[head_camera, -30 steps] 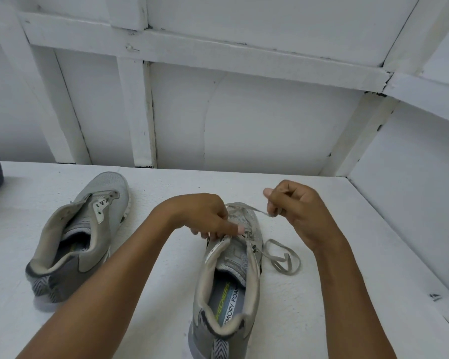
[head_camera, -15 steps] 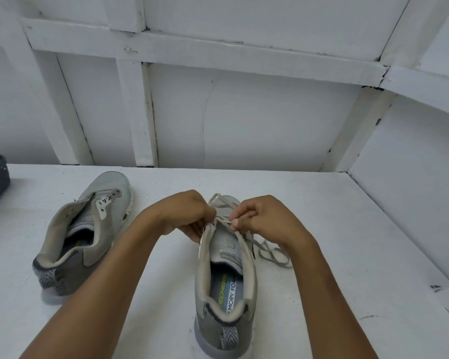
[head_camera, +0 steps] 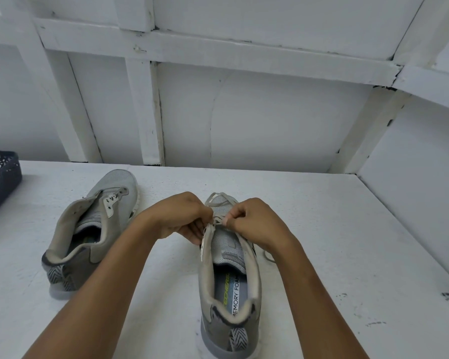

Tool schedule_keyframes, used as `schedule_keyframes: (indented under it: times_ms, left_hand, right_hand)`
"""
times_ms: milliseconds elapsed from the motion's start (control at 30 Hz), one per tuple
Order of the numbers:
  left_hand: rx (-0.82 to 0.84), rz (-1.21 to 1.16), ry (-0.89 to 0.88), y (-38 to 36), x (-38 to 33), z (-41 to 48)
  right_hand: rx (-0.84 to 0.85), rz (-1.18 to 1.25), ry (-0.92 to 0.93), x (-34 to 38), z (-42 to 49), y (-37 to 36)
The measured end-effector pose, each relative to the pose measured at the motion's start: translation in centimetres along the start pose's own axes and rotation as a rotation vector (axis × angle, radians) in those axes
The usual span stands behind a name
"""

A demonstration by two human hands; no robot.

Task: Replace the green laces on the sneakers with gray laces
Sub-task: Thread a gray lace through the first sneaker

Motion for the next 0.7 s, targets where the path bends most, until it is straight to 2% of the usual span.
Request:
schedule_keyframes:
  times_ms: [500, 700]
  left_hand:
    - [0.033, 0.036, -0.004, -0.1, -0.1, 0.0]
    - [0.074, 0.118, -0.042, 0.0, -0.3, 0.1]
  right_hand:
    - [0.043, -0.021, -0.040, -0.1, 0.8, -1.1]
    - [0.048, -0.061, 0.011, 0.7, 0.2, -1.3]
Point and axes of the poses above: each hand's wrist, its own z-axis towards the middle knuckle, its own y-axis out of the back of the hand, x = y × z, the point moved 9 cm from there along z, towards the middle knuckle, and after that the axes turned 3 degrees about -x, right-handed, at the moved point
